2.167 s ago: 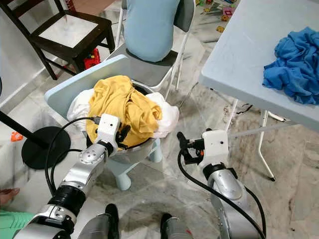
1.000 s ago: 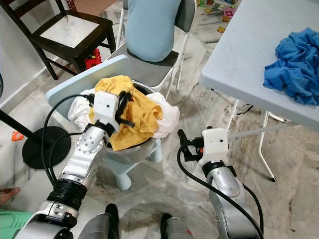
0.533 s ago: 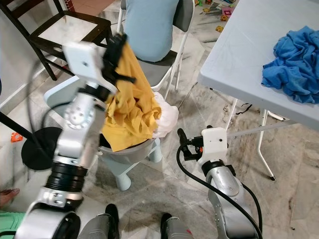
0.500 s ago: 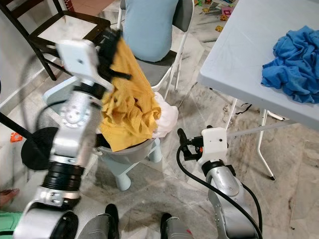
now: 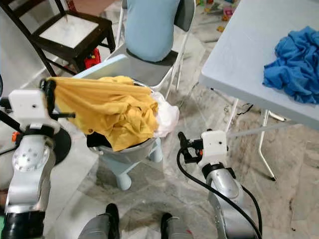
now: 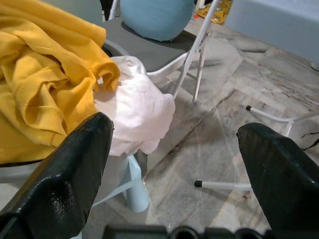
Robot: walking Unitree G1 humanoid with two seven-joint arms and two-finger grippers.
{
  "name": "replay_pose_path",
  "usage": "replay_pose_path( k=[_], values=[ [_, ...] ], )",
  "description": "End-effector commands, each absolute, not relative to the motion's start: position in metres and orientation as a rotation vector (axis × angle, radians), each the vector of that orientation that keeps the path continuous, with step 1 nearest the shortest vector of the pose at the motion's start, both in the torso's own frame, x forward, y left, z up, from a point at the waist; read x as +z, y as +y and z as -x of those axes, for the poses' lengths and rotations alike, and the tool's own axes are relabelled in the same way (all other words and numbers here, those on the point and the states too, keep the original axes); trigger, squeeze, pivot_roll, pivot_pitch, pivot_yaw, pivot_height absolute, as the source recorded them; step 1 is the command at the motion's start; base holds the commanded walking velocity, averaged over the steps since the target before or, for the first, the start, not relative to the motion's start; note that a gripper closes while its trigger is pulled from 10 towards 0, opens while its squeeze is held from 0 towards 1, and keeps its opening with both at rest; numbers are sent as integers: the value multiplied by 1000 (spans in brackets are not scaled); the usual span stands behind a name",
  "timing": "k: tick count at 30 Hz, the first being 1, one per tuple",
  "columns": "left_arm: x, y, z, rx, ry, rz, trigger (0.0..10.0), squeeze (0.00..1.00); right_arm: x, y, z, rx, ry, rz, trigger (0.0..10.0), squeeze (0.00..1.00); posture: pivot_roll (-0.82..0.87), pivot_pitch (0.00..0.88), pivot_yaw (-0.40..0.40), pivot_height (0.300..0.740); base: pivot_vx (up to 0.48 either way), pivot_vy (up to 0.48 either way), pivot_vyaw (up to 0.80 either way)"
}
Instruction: Hang hanger
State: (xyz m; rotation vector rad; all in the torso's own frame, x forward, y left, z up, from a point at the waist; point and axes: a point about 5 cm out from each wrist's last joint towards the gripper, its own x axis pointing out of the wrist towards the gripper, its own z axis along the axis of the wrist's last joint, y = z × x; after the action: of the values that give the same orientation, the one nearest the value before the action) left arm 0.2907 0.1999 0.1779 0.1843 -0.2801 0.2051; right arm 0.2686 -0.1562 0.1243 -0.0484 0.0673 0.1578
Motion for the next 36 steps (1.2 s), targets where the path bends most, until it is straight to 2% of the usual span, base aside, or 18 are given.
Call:
replay_pose_path(
  k=[1,13,15,16,18,19,20,21,22,26,29,30,33,36],
  values=[
    [180,198,-290,207,-286,-192,0,0,120,-158,-269,153,79,52,10000,0,-28,292,-62,740,0,0,0],
    [183,195,-314,165,-262,-229,0,0,120,-161,-268,149,81,65,10000,0,-43,282,-60,740,0,0,0],
    [183,185,-325,103,-244,-270,0,0,119,-160,-269,148,81,64,10000,0,-43,280,-60,740,0,0,0],
    [185,171,-333,22,-251,-267,0,0,119,-159,-269,150,81,62,10000,0,-42,278,-59,740,0,0,0],
    [185,168,-334,6,-255,-261,0,0,119,-158,-269,150,80,62,10000,0,-42,278,-59,740,0,0,0],
    [182,158,-338,-45,-236,-282,0,0,119,-157,-269,152,80,61,10000,0,-44,277,-60,740,0,0,0],
    [177,136,-346,-149,-206,-305,0,0,120,-156,-269,155,78,60,10000,0,-48,274,-58,740,0,0,0],
    [177,136,-346,-149,-206,-305,0,0,120,-156,-269,155,78,60,10000,0,-48,274,-58,740,0,0,0],
    [177,116,-350,-202,-225,-345,0,0,120,-156,-269,155,75,60,10000,0,-51,273,-56,740,0,0,0],
    [179,73,-346,-385,-283,-371,0,0,120,-159,-268,141,74,64,10000,0,-61,271,-53,740,0,0,0],
    [179,59,-340,-455,-310,-384,0,0,119,-160,-267,137,75,64,10000,0,-61,271,-53,740,0,0,0],
    [174,45,-331,-547,-331,-425,0,0,119,-159,-266,136,76,63,10000,0,-67,275,-47,740,0,0,0],
    [167,39,-325,-589,-322,-449,0,0,118,-159,-265,137,78,63,10000,0,-63,278,-46,740,0,0,0],
    [158,46,-326,-547,-287,-479,0,0,117,-158,-265,138,81,61,10000,0,-60,281,-46,740,0,0,0]
  ],
)
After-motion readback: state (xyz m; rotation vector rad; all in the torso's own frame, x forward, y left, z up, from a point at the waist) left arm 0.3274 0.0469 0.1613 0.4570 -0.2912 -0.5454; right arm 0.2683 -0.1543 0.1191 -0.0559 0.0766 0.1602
